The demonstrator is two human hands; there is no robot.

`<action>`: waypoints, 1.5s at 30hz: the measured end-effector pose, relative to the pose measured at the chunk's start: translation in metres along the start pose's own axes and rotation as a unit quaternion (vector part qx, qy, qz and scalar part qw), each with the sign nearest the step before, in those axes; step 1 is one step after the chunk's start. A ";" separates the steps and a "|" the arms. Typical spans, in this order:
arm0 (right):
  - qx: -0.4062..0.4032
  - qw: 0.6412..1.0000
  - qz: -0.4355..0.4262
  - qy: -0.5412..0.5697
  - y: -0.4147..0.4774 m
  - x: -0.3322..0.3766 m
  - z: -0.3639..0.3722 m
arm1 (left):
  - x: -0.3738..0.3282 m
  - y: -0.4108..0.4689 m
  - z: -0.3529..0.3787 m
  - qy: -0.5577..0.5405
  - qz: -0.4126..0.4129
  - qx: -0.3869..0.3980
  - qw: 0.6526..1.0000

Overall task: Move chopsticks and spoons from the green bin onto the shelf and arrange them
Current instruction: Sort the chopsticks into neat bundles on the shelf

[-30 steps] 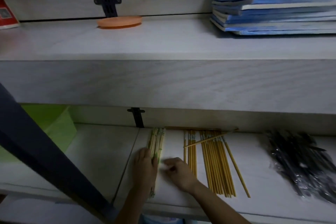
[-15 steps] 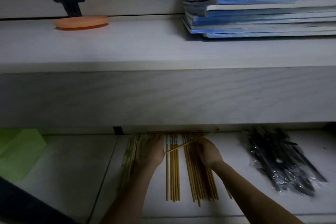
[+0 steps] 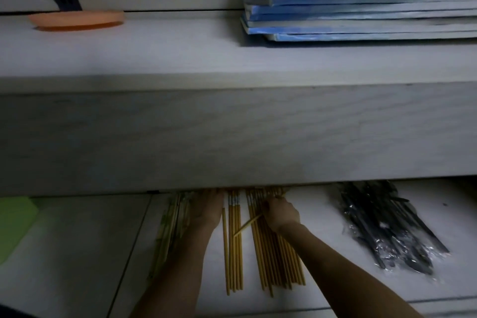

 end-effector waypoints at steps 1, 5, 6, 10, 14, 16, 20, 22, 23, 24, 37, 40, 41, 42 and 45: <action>-0.004 1.000 0.002 0.002 0.000 0.000 0.001 | -0.002 -0.002 -0.003 -0.012 -0.018 -0.011 1.000; -0.012 0.999 0.024 0.026 -0.002 -0.003 0.002 | -0.004 -0.008 -0.004 0.031 -0.017 -0.006 0.999; -0.014 0.999 0.034 0.032 -0.004 -0.004 0.003 | -0.004 -0.009 -0.004 0.040 -0.017 0.005 0.999; -0.016 0.994 0.079 0.069 -0.010 -0.010 0.005 | -0.008 -0.008 -0.005 0.089 -0.011 0.025 0.996; -0.019 0.990 0.075 0.118 -0.016 -0.017 0.002 | -0.010 -0.007 -0.002 0.122 0.018 0.019 0.992; -0.020 0.988 0.061 0.142 -0.019 -0.022 -0.003 | -0.012 -0.006 -0.005 0.112 0.037 0.012 0.993; -0.050 0.980 0.027 0.193 -0.027 -0.041 -0.011 | -0.027 -0.011 -0.022 0.000 0.026 -0.001 1.000; -0.065 0.973 0.010 0.223 -0.032 -0.052 -0.013 | -0.029 -0.020 -0.026 -0.030 0.040 0.009 0.999; -0.067 0.971 0.001 0.228 -0.034 -0.056 -0.014 | -0.031 -0.026 -0.029 -0.032 0.051 0.007 0.998; -0.063 0.973 -0.011 0.220 -0.036 -0.059 -0.015 | -0.032 -0.036 -0.032 -0.020 0.052 0.009 0.998; -0.025 0.960 0.045 0.276 -0.043 -0.073 0.003 | -0.030 -0.126 -0.003 -0.135 -0.190 -0.074 0.970; -0.016 0.957 0.052 0.284 -0.042 -0.068 0.006 | -0.039 -0.117 -0.002 -0.196 -0.191 -0.053 0.960; -0.015 0.959 0.048 0.277 -0.041 -0.065 0.008 | -0.044 -0.113 -0.003 -0.211 -0.194 -0.041 0.957; -0.014 0.961 0.046 0.273 -0.041 -0.061 0.010 | -0.049 -0.108 -0.002 -0.226 -0.198 -0.027 0.953; -0.016 0.966 0.040 0.254 -0.042 -0.047 0.015 | -0.065 -0.096 -0.008 -0.276 -0.203 0.007 0.939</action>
Point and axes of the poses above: each hand's wrist, its own y-axis towards the middle knuckle, its own z-axis out of the palm, x = y × z, the point moved 3 cm from there along y, towards the middle knuckle, and after that the axes turned 6 degrees about z, right-handed, at the moved point
